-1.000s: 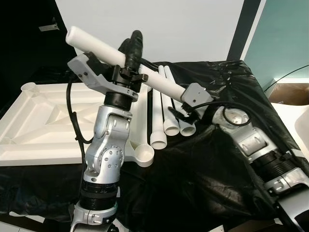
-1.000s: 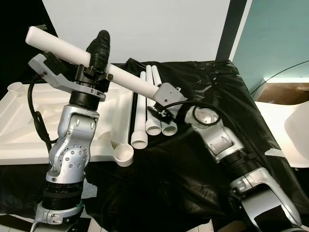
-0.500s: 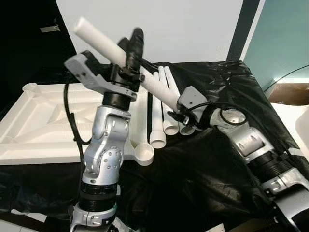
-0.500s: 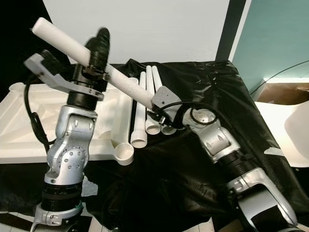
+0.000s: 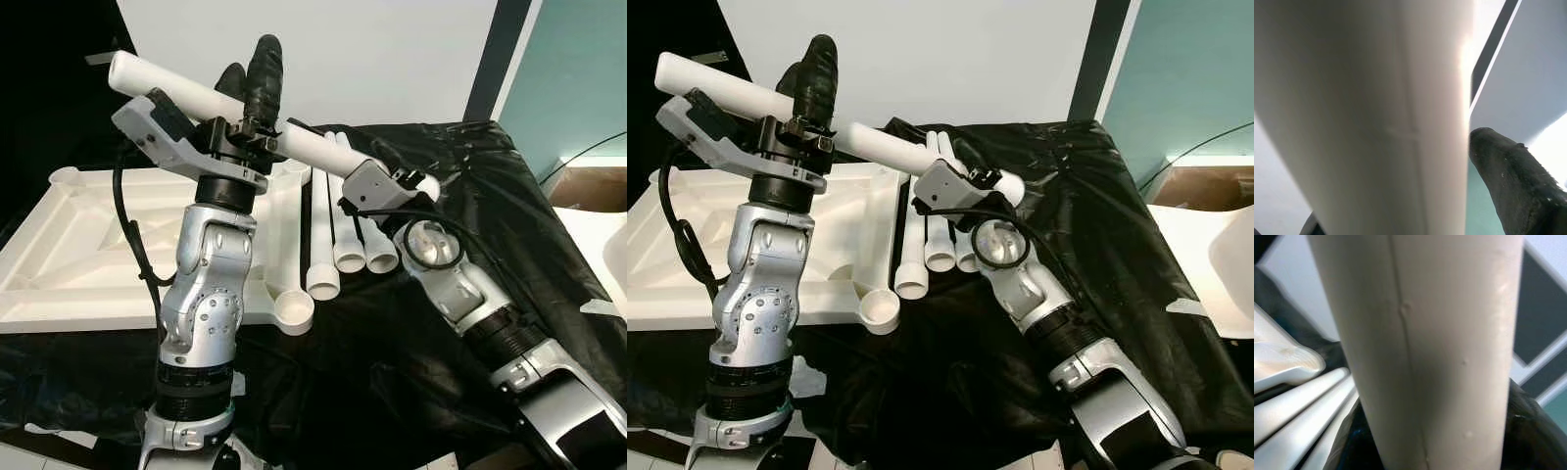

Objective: Building children table

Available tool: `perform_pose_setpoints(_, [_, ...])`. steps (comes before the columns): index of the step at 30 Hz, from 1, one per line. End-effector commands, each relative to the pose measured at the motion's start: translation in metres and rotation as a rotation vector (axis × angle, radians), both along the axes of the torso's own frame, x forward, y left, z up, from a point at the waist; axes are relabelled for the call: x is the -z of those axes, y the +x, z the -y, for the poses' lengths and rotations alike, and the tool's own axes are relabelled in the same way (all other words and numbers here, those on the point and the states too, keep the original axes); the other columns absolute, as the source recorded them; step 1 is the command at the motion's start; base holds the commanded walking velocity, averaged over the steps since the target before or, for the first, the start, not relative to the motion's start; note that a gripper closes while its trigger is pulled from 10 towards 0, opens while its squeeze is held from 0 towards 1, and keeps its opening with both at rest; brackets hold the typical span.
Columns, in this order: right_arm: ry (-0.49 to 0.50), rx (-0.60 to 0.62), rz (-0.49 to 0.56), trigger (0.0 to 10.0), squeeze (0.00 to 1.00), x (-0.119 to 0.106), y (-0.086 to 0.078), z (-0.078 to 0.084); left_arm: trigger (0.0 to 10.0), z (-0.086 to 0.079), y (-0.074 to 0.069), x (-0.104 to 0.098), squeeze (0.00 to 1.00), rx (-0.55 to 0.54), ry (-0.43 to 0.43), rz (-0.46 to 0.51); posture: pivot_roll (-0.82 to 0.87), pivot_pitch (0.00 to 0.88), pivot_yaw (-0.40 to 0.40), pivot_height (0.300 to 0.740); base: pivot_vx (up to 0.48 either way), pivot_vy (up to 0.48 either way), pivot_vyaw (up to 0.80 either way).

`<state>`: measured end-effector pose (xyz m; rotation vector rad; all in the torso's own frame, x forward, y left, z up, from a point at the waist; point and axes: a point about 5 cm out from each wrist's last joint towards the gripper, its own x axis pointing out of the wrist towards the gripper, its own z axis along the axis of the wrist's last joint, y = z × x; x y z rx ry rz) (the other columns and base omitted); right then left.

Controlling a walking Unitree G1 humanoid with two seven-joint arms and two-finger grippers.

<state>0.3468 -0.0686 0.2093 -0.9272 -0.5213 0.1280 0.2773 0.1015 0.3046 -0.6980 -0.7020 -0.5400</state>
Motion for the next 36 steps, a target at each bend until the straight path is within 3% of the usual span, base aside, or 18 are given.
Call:
perform_pose_setpoints(1, [-0.063,-0.051,0.045,0.0,0.00,0.021,-0.009,-0.017,10.0,0.012,-0.004,-0.004,0.00,0.067,0.040,0.050,0.03,0.000,0.071,0.740,0.000,0.000,0.00])
perform_pose_setpoints(5, [-0.045,-0.056,0.069,0.0,0.00,0.024,-0.010,-0.019,10.0,0.012,-0.004,-0.003,0.00,0.074,0.037,0.041,0.03,0.000,0.071,0.740,0.000,0.000,0.00])
perform_pose_setpoints(6, [-0.023,-0.059,0.068,0.0,0.00,0.025,-0.011,-0.019,0.0,0.013,-0.004,-0.002,0.00,0.085,0.040,0.043,0.04,0.000,0.061,0.740,0.000,0.000,0.00])
perform_pose_setpoints(7, [-0.007,-0.057,0.077,0.0,0.00,0.027,-0.011,-0.020,0.0,0.014,-0.005,-0.002,0.00,0.094,0.041,0.045,0.04,0.000,0.061,0.740,0.000,0.000,0.00])
perform_pose_setpoints(8, [0.019,-0.055,0.056,4.6,0.00,0.028,-0.010,-0.020,0.0,0.014,-0.005,-0.001,0.00,0.099,0.045,0.050,0.05,0.000,0.056,0.740,0.000,0.000,0.00])
perform_pose_setpoints(9, [0.037,-0.052,0.041,4.6,0.00,0.029,-0.009,-0.020,0.0,0.015,-0.006,-0.001,0.00,0.101,0.048,0.054,0.05,0.000,0.056,0.740,0.000,0.000,0.00])
perform_pose_setpoints(10, [0.046,-0.061,0.016,10.0,0.00,0.030,-0.008,-0.021,0.0,0.015,-0.006,-0.001,0.00,0.104,0.049,0.057,0.05,0.000,0.053,0.740,0.000,0.000,0.00])
perform_pose_setpoints(15, [0.093,-0.112,-0.025,10.0,0.00,0.025,-0.009,-0.025,0.0,0.016,-0.007,0.000,0.00,0.110,0.060,0.061,0.04,0.000,0.049,0.740,0.000,0.000,0.00])
perform_pose_setpoints(16, [0.110,-0.164,-0.080,10.0,1.00,0.022,-0.010,-0.029,0.0,0.016,-0.008,0.000,0.00,0.111,0.065,0.062,0.04,0.000,0.049,0.740,0.000,0.000,0.00])
perform_pose_setpoints(18, [0.110,-0.164,-0.080,10.0,1.00,0.022,-0.010,-0.029,0.0,0.016,-0.008,0.000,0.00,0.111,0.065,0.062,0.04,0.000,0.049,0.740,0.000,0.000,0.00])
perform_pose_setpoints(20, [0.107,-0.262,-0.184,10.0,1.00,0.018,-0.013,-0.035,0.0,0.021,-0.008,0.000,0.00,0.117,0.081,0.068,0.04,0.000,0.050,0.740,0.000,0.000,0.00])
perform_pose_setpoints(21, [0.107,-0.262,-0.184,10.0,1.00,0.018,-0.013,-0.035,0.0,0.021,-0.008,0.000,0.00,0.117,0.081,0.068,0.04,0.000,0.050,0.740,0.000,0.000,0.00])
perform_pose_setpoints(22, [0.060,-0.332,-0.219,10.0,0.34,0.012,-0.016,-0.037,0.0,0.023,-0.007,-0.001,0.00,0.121,0.087,0.071,0.03,0.000,0.050,0.740,0.000,0.000,0.00])
perform_pose_setpoints(23, [0.029,-0.388,-0.296,10.0,0.00,0.003,-0.017,-0.031,0.0,0.025,-0.007,-0.001,0.00,0.125,0.092,0.074,0.02,0.000,0.052,0.740,0.000,0.000,0.00])
perform_pose_setpoints(26, [-0.007,-0.427,-0.350,10.0,0.00,-0.004,-0.017,-0.025,0.0,0.026,-0.006,-0.002,0.00,0.130,0.094,0.076,0.02,0.000,0.052,0.740,0.000,0.000,0.00])
perform_pose_setpoints(31, [-0.059,-0.421,-0.533,10.0,0.00,-0.021,-0.001,0.016,0.0,0.028,-0.007,-0.001,0.00,0.142,0.111,0.086,0.01,0.000,0.054,0.740,0.000,0.000,0.00])
perform_pose_setpoints(35, [-0.141,-0.386,-0.633,10.0,0.00,-0.011,0.007,0.037,0.0,0.031,-0.007,0.000,0.00,0.140,0.132,0.094,0.02,0.000,0.055,0.740,0.000,0.000,0.00])
perform_pose_setpoints(36, [-0.189,-0.399,-0.700,4.4,0.00,-0.002,0.005,0.041,0.0,0.031,-0.008,-0.001,0.00,0.135,0.146,0.099,0.02,0.000,0.056,0.740,0.000,0.000,0.00])
